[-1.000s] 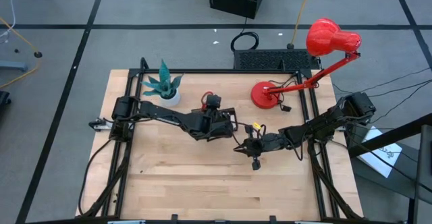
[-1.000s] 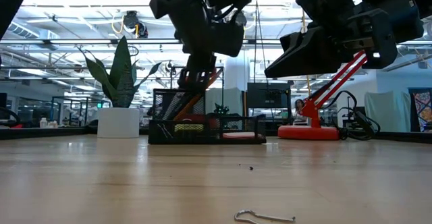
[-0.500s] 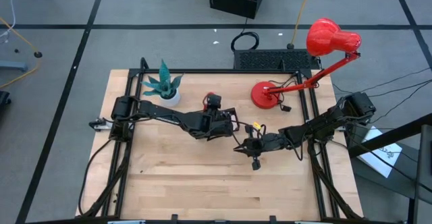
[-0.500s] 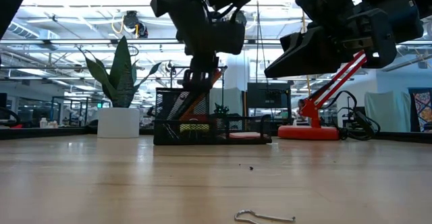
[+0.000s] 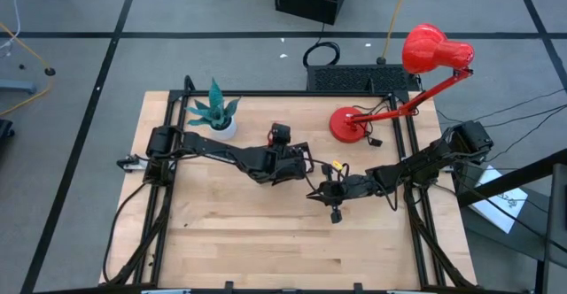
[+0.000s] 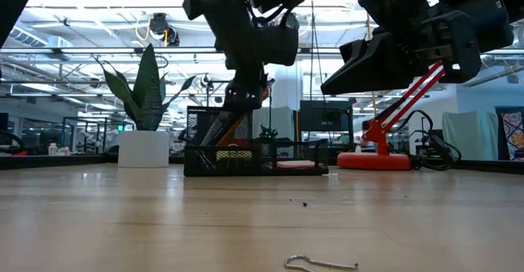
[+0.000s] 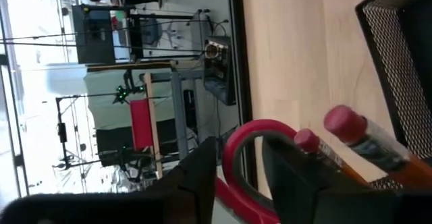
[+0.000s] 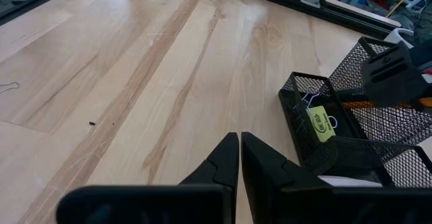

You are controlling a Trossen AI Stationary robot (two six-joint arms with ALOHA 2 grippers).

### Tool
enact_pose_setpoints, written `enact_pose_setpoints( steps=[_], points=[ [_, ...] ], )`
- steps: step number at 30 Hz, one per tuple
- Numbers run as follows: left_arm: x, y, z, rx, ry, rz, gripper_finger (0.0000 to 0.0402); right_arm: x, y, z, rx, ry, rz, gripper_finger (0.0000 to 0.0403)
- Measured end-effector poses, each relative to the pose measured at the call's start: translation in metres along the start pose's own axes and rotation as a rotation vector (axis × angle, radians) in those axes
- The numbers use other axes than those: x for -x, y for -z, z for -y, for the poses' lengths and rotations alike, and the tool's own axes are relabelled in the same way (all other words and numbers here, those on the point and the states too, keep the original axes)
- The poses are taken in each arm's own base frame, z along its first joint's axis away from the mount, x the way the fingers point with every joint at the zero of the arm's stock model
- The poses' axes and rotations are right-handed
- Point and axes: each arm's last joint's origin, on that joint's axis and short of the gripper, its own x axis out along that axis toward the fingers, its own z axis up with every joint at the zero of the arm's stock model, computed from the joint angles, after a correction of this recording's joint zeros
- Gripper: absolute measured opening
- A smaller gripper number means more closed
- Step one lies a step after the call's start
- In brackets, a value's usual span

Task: Pick and place office supplies into organizer
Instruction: Put the red scissor into the black desk organizer, then adjust the black desk organizer

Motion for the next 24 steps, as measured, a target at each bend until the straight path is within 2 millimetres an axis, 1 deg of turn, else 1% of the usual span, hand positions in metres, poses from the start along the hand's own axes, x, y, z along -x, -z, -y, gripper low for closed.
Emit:
enact_pose_setpoints(
  steps=[12, 15, 18, 24],
  points=[
    [0.002, 0.0, 0.001, -0.062, -0.015, -0.006, 0.0188, 0.0, 0.0, 0.0, 0.0, 0.0, 0.0, 0.0013],
    [0.005, -0.001, 0.002, -0.105, -0.059, -0.019, 0.0205, 0.0, 0.0, 0.0, 0.001, 0.0, 0.0, 0.0013],
    [0.015, -0.006, 0.002, -0.146, -0.127, -0.024, 0.0223, 0.0, 0.0, 0.0, 0.002, 0.0, 0.0, 0.0013],
    [0.044, -0.021, -0.002, -0.156, -0.156, 0.042, 0.0251, 0.0, 0.0, 0.0, 0.003, 0.0, 0.0, 0.0013]
  ],
)
